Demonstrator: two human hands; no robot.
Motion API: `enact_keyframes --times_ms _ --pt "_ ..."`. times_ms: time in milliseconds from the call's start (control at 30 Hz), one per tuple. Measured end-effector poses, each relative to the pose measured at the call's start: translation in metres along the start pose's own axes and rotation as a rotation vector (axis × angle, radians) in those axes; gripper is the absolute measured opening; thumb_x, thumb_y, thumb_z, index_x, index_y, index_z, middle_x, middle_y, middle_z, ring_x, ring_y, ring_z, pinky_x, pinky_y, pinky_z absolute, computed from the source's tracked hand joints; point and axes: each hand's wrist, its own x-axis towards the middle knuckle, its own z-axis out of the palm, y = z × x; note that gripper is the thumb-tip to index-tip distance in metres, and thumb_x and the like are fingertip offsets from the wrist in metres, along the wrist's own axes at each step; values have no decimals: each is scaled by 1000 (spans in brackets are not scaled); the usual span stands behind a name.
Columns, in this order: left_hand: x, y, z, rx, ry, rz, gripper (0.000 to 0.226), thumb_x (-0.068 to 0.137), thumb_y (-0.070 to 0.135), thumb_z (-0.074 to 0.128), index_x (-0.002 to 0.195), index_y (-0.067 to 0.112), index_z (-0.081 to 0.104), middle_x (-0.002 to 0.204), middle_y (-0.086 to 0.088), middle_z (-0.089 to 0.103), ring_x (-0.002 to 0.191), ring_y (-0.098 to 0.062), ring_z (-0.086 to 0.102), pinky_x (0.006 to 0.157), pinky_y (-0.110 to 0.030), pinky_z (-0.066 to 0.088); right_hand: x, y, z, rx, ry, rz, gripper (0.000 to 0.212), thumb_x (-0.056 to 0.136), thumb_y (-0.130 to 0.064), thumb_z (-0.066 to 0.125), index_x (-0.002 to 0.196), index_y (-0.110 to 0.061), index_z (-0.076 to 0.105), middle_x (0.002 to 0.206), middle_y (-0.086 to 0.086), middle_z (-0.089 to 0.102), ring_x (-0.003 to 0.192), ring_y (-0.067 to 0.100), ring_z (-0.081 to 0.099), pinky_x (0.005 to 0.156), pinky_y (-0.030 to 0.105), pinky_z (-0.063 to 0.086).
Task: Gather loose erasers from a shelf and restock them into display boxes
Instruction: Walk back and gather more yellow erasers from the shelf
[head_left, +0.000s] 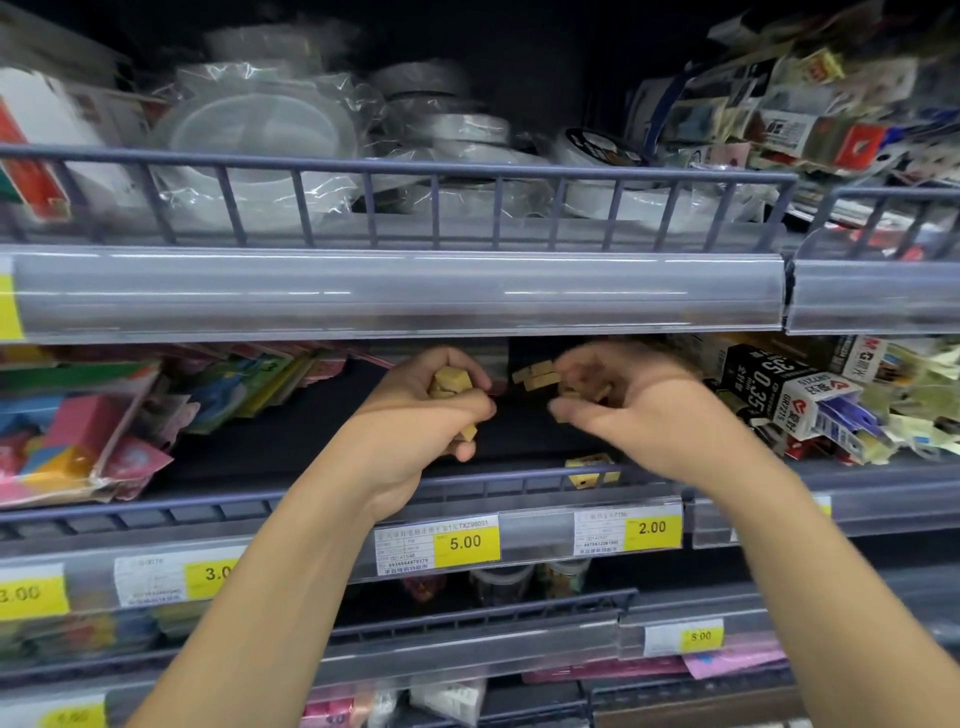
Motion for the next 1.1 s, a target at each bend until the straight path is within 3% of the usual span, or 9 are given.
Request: enact_keyframes --times_ms 133,300,433,533,633,767,933,1000,1100 --pt "1 0 0 52 -31 -21 35 88 -3 64 70 28 68 87 -7 55 53 -15 49 54 -25 46 0 24 -31 -387 -236 255 41 88 -45 70 128 -43 59 128 -8 62 103 14 60 81 23 44" --pt "3 -1 2 72 -48 -35 33 87 -4 61 73 25 71 84 -8 60 68 -22 49 51 -25 43 5 26 -32 -500 -382 308 60 91 -46 66 146 -43 42 151 0 47 126 25 54 98 30 47" --pt "3 -1 2 56 -63 -47 33 89 -5 61 73 23 71 69 -3 60 59 -16 49 48 -24 42 12 27 -28 -491 -375 314 56 91 -44 67 143 -34 46 133 2 59 109 23 61 93 34 53" --pt "3 -1 2 36 -72 -59 32 91 -2 62 73 23 71 71 -4 59 64 -19 49 47 -25 42 16 26 -25 -469 -375 319 52 88 -42 71 135 -31 50 121 -2 61 97 19 65 88 37 57" --pt "3 -1 1 20 -91 -64 28 92 3 66 73 24 71 73 -4 55 65 -21 47 47 -25 41 18 26 -23 -456 -379 292 52 86 -39 73 132 -31 51 120 -7 55 97 17 62 83 31 55" --pt "5 -2 2 21 -104 -56 26 91 7 71 72 25 71 63 1 49 54 -15 42 45 -24 38 20 27 -23 -447 -387 283 50 83 -40 76 126 -35 52 121 -3 58 100 21 65 89 39 56" --pt "8 -5 0 50 -111 -70 31 90 15 76 63 25 64 59 0 46 49 -19 39 46 -24 40 22 32 -22 -400 -379 235 44 81 -35 77 116 -40 51 113 -15 53 90 7 59 72 24 51" --pt "8 -5 1 28 -110 -68 16 89 21 79 79 15 69 60 1 47 52 -21 40 45 -24 40 22 36 -19 -392 -372 213 40 82 -31 75 114 -40 52 110 -15 54 90 7 58 72 23 50" --pt "9 -6 1 -7 -107 -70 38 88 29 82 105 0 65 62 3 50 55 -20 41 44 -23 40 24 39 -16 -397 -368 205 31 83 -34 74 106 -43 56 105 -15 54 84 7 60 66 26 51"
